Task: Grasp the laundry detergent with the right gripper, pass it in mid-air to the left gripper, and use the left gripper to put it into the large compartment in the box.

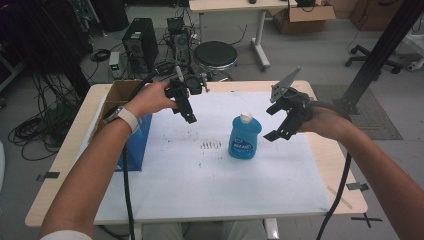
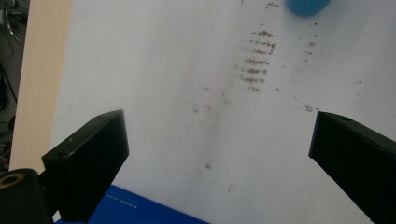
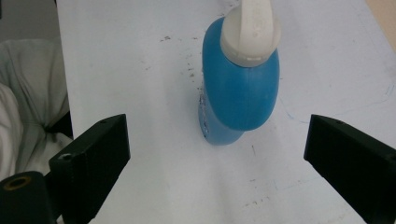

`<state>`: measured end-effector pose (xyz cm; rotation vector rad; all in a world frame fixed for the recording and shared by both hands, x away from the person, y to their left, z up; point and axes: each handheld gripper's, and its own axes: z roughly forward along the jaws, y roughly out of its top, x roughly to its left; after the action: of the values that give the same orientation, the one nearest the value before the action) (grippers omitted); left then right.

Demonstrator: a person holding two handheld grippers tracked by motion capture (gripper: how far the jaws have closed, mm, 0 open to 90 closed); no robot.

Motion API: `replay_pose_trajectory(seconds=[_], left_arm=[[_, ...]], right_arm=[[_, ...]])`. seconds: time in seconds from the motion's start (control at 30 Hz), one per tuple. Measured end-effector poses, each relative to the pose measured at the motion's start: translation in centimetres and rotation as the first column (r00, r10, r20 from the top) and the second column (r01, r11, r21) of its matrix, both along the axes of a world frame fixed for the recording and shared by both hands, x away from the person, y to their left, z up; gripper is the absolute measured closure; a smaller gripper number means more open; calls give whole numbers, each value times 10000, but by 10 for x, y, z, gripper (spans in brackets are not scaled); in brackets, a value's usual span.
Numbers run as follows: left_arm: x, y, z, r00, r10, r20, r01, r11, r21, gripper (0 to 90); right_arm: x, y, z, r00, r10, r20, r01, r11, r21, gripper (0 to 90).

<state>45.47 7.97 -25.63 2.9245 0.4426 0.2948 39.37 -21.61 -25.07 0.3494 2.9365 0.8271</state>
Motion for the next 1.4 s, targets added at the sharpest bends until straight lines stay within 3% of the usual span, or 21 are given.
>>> replay_pose_trajectory(seconds=[0.83,1.4], left_arm=[[1,0,-2,10000,-38,-79,39,10000,57,53],[1,-3,-3,9999,-91,-96,91,9999,89,53]], right_arm=[[13,-16,-31,9993,36,373,-83,9920,1259,67],[18,-31,-52,9992,-296,267,225,9718,2348,66]])
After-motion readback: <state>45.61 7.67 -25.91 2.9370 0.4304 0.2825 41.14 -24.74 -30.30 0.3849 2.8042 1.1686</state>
